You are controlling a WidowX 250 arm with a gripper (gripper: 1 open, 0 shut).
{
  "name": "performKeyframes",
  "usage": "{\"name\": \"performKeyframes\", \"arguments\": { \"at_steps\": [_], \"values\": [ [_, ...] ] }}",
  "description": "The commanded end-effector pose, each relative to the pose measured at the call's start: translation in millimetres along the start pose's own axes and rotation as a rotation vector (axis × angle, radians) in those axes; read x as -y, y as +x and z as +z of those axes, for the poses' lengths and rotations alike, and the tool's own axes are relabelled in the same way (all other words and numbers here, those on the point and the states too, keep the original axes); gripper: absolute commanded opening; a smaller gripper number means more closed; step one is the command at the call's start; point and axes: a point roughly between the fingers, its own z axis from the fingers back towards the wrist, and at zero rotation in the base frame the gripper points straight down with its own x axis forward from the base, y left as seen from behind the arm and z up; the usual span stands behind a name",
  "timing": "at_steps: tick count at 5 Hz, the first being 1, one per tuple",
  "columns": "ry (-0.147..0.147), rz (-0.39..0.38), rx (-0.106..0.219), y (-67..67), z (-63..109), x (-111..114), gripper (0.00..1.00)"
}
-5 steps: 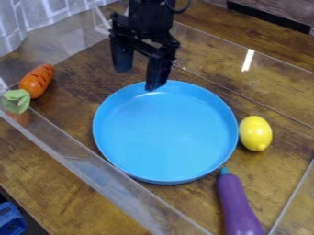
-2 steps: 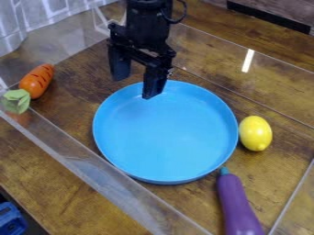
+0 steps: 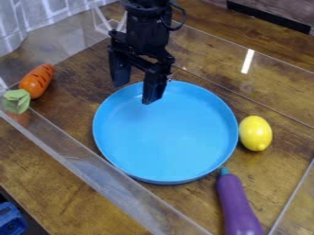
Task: Move the carrot to the left side
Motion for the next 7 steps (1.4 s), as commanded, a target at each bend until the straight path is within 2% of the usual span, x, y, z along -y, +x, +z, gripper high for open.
{"name": "performKeyframes", "arguments": {
  "at_steps": [1,7],
  "values": [
    [0.002,0.014,0.024,0.7,5.4,-9,1.0],
    [-0.024,0.022,0.01,-3.9,-7.6,-29,1.0]
  ]
}}
